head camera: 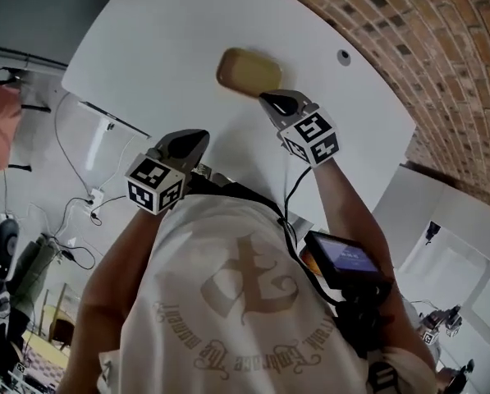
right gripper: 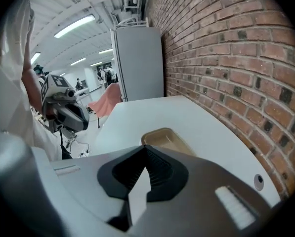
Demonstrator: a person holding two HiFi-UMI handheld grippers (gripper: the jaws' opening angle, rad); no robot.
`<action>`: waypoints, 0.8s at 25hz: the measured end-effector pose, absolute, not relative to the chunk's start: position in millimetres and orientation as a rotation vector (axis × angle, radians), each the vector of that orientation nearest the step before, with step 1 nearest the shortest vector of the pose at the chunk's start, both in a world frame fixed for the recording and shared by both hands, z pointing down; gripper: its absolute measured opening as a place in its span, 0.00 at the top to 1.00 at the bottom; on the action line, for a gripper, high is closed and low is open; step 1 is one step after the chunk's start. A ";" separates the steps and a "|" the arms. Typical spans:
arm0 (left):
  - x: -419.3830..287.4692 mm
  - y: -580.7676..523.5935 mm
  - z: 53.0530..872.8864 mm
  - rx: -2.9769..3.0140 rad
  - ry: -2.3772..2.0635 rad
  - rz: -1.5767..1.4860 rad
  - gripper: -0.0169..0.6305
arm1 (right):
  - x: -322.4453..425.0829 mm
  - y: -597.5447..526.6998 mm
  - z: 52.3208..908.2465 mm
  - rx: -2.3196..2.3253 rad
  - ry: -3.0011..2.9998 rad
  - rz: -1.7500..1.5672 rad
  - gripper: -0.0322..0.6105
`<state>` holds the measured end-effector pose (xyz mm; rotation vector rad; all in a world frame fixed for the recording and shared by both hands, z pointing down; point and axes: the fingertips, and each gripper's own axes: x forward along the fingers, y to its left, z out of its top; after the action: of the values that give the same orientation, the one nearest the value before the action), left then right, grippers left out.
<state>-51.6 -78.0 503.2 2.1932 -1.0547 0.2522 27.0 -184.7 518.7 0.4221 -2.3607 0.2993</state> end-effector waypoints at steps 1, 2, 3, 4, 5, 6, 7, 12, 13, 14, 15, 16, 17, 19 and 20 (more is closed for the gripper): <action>-51.4 -79.2 503.9 2.188 -1.063 0.254 0.97 | 26.5 -188.7 522.6 0.402 -2.339 0.272 0.94; -50.7 -80.9 504.5 2.187 -1.066 0.258 0.97 | 26.8 -192.2 526.4 0.383 -2.317 0.245 0.94; -49.0 -82.9 504.7 2.188 -1.070 0.259 0.97 | 28.0 -195.2 530.2 0.362 -2.296 0.218 0.94; -46.1 -84.7 504.3 2.187 -1.076 0.259 0.97 | 29.8 -198.0 534.0 0.339 -2.277 0.192 0.94; -43.0 -85.9 503.6 2.183 -1.088 0.256 0.97 | 31.4 -200.8 537.8 0.314 -2.259 0.166 0.94; -41.0 -86.1 502.8 2.175 -1.103 0.251 0.97 | 31.8 -203.4 541.9 0.289 -2.240 0.139 0.94; -41.2 -84.8 502.2 2.164 -1.119 0.245 0.97 | 30.2 -204.9 546.4 0.263 -2.220 0.114 0.94; -64.4 -63.8 507.6 2.095 -1.187 0.217 0.97 | 7.3 -193.4 568.6 0.128 -2.098 -0.003 0.93; -68.4 -60.4 508.5 2.084 -1.201 0.212 0.97 | 4.5 -191.7 572.2 0.109 -2.076 -0.023 0.92; -71.1 -58.2 508.7 2.075 -1.214 0.208 0.97 | 2.8 -191.3 575.4 0.094 -2.057 -0.040 0.91; -72.8 -56.7 508.8 2.068 -1.226 0.205 0.97 | 1.7 -191.8 578.4 0.083 -2.041 -0.055 0.90; -74.3 -55.4 509.2 2.063 -1.236 0.200 0.97 | 0.6 -192.6 581.2 0.074 -2.026 -0.068 0.90; -76.0 -53.9 509.8 2.058 -1.243 0.195 0.97 | -0.8 -193.3 583.7 0.069 -2.012 -0.082 0.90; -80.2 -49.2 511.6 2.048 -1.257 0.183 0.97 | -4.0 -193.2 587.0 0.056 -1.978 -0.115 0.89; -82.5 -45.7 512.5 2.040 -1.264 0.177 0.97 | -5.7 -192.1 587.9 0.046 -1.959 -0.135 0.89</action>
<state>-82.5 -45.7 512.5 2.0397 -1.2644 0.1766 -5.7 -192.1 587.9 0.0463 -1.9590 -0.1350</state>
